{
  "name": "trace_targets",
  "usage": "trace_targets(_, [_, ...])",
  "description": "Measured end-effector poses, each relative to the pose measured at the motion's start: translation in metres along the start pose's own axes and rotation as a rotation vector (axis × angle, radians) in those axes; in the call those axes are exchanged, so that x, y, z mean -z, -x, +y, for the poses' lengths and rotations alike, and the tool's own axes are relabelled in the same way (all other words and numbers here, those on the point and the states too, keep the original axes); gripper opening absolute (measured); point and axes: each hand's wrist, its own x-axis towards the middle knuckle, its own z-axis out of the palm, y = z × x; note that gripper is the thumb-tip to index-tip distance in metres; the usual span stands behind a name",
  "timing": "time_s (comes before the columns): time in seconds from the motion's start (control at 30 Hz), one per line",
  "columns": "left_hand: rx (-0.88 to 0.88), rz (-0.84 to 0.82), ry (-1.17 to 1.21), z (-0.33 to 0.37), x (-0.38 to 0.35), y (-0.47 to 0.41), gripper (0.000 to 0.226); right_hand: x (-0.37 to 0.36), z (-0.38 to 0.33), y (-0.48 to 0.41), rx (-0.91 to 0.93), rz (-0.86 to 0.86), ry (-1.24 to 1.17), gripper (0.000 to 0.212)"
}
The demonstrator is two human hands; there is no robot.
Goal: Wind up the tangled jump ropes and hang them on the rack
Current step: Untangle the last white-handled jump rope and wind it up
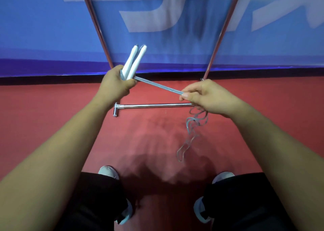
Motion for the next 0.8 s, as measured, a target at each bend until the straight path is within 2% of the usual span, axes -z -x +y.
trace_targets(0.2, [-0.024,0.057,-0.285,-0.014,0.004,-0.007,0.033,0.004,-0.016,0.011,-0.007,-0.07,-0.06,0.013])
trace_targets(0.33, [-0.013,-0.217,-0.557,-0.009,-0.011,0.014,0.057,0.002,-0.03,0.013,0.09,0.028,-0.208,0.013])
trace_targets(0.43, [-0.066,-0.407,-0.665,-0.001,-0.034,0.03,0.059,0.006,-0.037,0.006,0.143,0.158,-0.269,0.013])
trace_targets(0.5, [-0.098,-0.564,-0.589,0.004,-0.039,0.038,0.047,0.014,-0.033,0.0,0.137,0.279,-0.212,0.014])
trace_targets(0.6, [-0.115,-0.796,-0.34,0.01,-0.034,0.046,0.028,0.025,-0.019,-0.009,0.102,0.42,-0.095,0.015])
trace_targets(0.7, [-0.088,-0.843,0.087,0.015,-0.031,0.05,0.029,0.029,0.0,-0.016,0.017,0.461,-0.141,0.014])
trace_targets(0.8, [0.05,-0.828,0.544,0.02,-0.038,0.05,0.025,0.025,0.013,-0.019,-0.049,0.392,-0.146,0.016])
